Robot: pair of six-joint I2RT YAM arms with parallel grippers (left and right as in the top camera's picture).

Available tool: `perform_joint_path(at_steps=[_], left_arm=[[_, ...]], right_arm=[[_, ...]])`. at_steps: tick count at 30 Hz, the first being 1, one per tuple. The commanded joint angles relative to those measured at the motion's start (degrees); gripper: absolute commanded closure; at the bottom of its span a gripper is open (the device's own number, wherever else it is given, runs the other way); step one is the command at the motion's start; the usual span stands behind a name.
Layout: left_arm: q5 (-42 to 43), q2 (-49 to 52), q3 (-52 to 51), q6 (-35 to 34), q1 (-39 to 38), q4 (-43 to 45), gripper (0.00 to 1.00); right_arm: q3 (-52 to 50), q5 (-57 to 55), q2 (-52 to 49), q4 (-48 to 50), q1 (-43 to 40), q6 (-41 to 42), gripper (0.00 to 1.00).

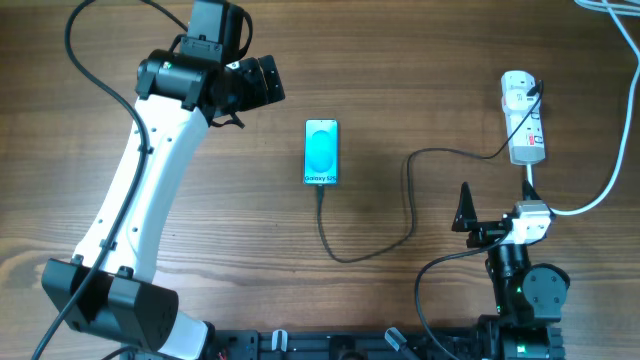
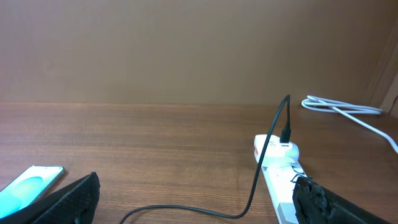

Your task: Plug charger to phone and switch on socket

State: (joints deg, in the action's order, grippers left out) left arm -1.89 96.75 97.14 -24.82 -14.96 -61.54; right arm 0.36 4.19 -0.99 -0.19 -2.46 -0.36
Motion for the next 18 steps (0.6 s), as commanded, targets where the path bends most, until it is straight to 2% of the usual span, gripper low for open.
perform_joint_path(at_steps=[1,11,18], left_arm=[[-0.8,0.0,0.4,-1.0,0.1,-0.1,0.00],[-0.6,-1.1,0.1,-0.9,-1.1,-4.6,0.00],[-1.6,-4.4,-5.0,-1.0,-3.1,-2.9,0.00]], right_arm=[[-0.1,-0.7,0.7,0.2,-0.1,-1.0,0.00],[-0.1,-0.7,0.7,0.2,-0.1,-1.0,0.00],[-0.1,-0.7,0.7,0.2,-0.1,-1.0,0.00]])
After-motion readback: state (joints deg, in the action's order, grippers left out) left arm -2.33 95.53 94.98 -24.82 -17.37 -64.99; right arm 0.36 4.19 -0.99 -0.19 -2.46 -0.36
